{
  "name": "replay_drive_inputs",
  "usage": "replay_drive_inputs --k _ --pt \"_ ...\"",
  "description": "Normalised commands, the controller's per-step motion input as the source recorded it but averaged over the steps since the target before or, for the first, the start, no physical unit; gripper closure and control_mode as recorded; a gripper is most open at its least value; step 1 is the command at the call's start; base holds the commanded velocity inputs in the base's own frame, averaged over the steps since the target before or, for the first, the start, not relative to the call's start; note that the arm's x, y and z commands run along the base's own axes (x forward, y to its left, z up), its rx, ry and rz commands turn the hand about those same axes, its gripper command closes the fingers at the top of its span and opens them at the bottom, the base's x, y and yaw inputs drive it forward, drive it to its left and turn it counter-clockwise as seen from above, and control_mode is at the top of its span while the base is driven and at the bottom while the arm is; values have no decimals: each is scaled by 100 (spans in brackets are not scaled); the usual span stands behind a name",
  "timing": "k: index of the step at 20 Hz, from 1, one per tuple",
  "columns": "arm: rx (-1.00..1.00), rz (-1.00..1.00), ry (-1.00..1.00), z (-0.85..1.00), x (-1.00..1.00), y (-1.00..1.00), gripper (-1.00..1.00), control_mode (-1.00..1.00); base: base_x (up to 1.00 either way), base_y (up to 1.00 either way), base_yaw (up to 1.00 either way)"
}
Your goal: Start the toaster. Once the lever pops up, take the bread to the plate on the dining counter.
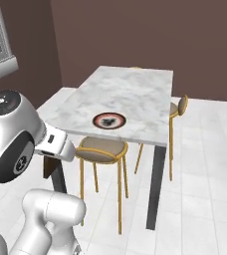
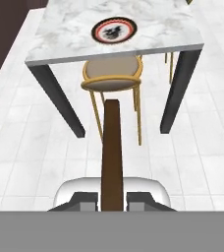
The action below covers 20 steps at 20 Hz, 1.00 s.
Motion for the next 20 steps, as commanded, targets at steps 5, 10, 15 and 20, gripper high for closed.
replay_drive_inputs --k 5,10,15,20 --pt "0 0 0 0 0 0 100 100 64 27 0" --pt "0 0 0 0 0 0 100 100 63 3 -4" --pt "0 0 0 0 0 0 100 100 63 0 -13" --pt "0 0 0 0 0 0 100 100 37 0 -9"
